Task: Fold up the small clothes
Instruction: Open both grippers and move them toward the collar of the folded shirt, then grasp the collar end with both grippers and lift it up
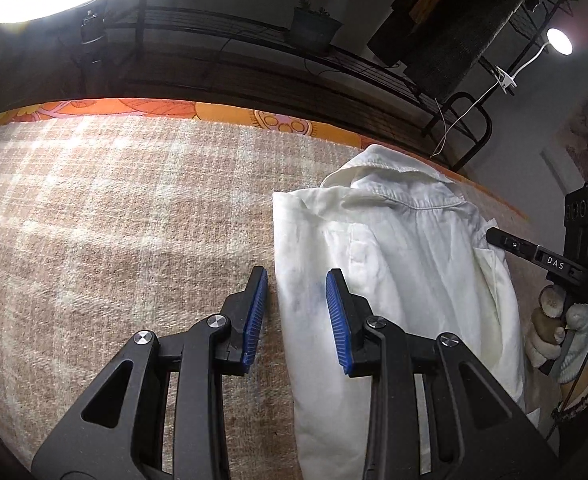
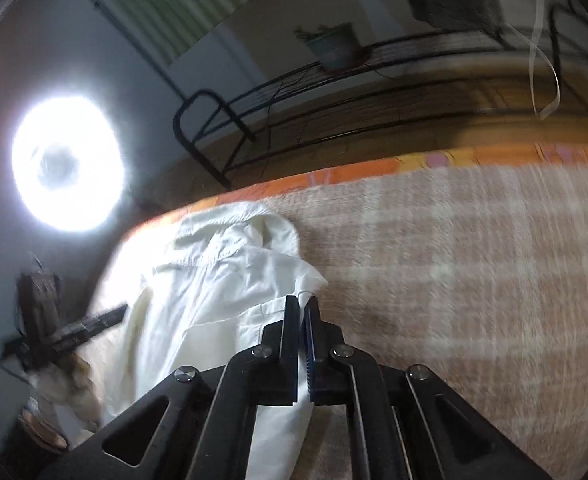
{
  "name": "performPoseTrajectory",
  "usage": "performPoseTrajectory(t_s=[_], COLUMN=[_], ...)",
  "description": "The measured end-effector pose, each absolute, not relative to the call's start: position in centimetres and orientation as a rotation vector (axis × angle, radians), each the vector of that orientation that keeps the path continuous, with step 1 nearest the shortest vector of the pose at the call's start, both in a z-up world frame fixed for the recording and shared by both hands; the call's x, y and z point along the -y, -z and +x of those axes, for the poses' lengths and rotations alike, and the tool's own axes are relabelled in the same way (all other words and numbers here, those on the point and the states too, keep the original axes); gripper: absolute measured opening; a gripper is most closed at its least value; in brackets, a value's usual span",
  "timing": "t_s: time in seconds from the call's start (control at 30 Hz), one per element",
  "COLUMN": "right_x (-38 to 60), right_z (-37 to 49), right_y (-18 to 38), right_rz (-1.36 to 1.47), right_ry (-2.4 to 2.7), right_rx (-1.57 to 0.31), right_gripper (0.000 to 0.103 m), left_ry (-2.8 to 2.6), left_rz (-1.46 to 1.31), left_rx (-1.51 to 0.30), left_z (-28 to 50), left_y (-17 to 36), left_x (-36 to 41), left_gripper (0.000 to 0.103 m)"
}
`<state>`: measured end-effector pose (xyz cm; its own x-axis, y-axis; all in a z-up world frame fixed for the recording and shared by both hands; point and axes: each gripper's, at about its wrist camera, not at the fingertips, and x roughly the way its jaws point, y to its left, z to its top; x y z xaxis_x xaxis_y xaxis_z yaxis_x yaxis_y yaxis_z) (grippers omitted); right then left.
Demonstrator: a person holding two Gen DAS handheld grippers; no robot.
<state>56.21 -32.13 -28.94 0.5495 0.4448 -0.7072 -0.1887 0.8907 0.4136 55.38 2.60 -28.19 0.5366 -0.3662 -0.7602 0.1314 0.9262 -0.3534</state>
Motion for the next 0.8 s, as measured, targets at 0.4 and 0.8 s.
performPoseTrajectory(t_s=[0.4,0.8], right_x=[34.5,31.0], right_z=[56.5,56.9], right_y=[28.2,28.3], right_rz=[0.37,0.27], right_ry=[-0.346,-0.379], right_rx=[-0.871,-0.907], right_gripper=[0.038,0.002], left_ry=[0.315,0.3], left_rz=[-0.307,-0.262], left_rx=[-0.935,-0.878], left_z=[56.6,57.3], left_y=[27.7,26.6], left_x=[-2.8,-0.5], left_gripper=[0.044,0.0])
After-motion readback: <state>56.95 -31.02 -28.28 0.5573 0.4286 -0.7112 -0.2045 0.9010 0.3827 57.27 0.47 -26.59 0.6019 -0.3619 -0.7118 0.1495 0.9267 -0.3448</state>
